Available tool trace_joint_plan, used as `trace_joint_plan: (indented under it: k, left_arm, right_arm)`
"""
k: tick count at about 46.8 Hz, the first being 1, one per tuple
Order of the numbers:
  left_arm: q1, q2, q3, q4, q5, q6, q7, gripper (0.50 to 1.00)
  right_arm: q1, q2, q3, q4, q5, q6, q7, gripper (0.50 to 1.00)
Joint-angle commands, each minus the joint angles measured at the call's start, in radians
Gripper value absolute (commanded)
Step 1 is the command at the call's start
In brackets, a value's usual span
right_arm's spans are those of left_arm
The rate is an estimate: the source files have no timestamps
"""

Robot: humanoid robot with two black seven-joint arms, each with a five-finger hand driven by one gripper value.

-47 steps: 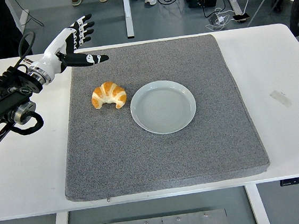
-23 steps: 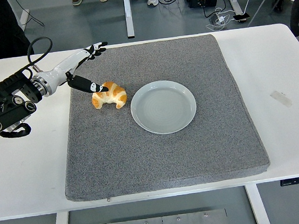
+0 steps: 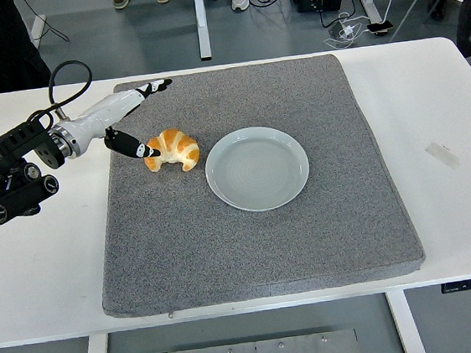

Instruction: Place the bread on the plate

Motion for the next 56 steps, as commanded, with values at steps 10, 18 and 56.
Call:
trace_joint_plan:
  k: [10, 18, 56]
  left_arm:
    - [0.004, -0.029, 0.034, 0.000, 0.060, 0.045, 0.000, 0.978]
    - [0.007, -0.059, 0.046, 0.006, 0.079, 0.087, 0.002, 0.978]
    - [0.024, -0.123, 0.094, 0.126, 0.112, 0.153, 0.000, 0.975]
  right_arm:
    - [0.001, 0.000, 0.000, 0.000, 0.000, 0.000, 0.000, 1.000]
    - [0.001, 0.000, 0.000, 0.000, 0.000, 0.000, 0.000, 1.000]
    - [0.001, 0.000, 0.000, 0.000, 0.000, 0.000, 0.000, 1.000]
